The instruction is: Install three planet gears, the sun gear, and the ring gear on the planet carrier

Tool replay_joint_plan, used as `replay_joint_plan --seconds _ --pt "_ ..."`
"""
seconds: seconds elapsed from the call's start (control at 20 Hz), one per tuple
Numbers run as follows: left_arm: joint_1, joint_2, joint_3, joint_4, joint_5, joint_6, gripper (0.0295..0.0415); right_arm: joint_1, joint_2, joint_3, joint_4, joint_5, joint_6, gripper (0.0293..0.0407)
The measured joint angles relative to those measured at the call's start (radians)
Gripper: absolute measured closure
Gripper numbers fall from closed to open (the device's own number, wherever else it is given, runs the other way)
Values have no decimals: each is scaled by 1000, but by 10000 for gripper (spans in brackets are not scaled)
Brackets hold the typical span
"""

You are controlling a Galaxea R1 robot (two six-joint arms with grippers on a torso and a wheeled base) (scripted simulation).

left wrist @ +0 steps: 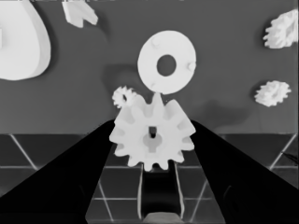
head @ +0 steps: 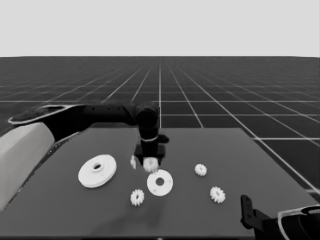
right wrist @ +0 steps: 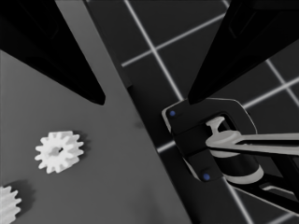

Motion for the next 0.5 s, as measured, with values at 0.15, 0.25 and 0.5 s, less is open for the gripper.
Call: replay_joint_plan --seconds 0.15,0.25,0.5 --pt "-1 27 -20 0 0 -8 398 0 0 0 0 0 0 315" --pt "-1 31 -23 0 0 -9 398 0 0 0 0 0 0 315" --pt "387 50 -130 385 -23 70 398 0 0 0 0 0 0 315"
